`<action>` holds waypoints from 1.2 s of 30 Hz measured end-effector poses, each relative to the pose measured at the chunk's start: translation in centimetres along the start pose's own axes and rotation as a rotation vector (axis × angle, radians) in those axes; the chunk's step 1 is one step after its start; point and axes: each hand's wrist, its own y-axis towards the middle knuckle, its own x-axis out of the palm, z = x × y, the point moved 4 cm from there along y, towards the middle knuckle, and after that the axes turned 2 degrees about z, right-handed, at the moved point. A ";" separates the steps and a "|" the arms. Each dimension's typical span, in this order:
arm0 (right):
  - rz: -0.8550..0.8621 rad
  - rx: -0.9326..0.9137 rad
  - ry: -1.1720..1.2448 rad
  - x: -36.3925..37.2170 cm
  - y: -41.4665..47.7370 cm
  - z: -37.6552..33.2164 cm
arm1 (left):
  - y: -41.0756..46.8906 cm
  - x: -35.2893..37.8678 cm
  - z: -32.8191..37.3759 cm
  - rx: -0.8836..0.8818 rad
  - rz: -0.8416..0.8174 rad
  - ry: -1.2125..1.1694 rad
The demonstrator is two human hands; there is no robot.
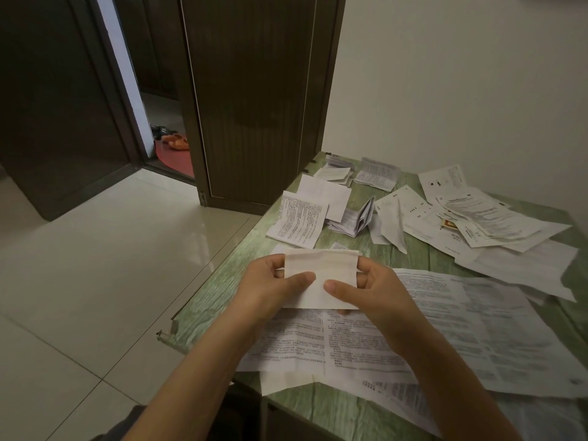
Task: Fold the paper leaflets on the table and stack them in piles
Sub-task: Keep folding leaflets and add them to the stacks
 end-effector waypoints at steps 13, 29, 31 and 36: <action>-0.231 0.071 -0.207 -1.0 -0.6 -0.9 | -1.6 1.3 -0.2 -0.015 -0.271 0.381; -0.048 0.054 -0.069 -1.1 0.3 -0.5 | -1.5 0.8 0.5 -0.066 -0.352 0.313; -0.015 0.038 -0.051 -1.5 0.3 -0.6 | -1.5 0.1 0.6 -0.111 -0.377 0.278; 0.057 0.037 0.013 -3.0 0.5 -0.7 | -1.8 -1.7 1.2 -0.138 -0.397 0.218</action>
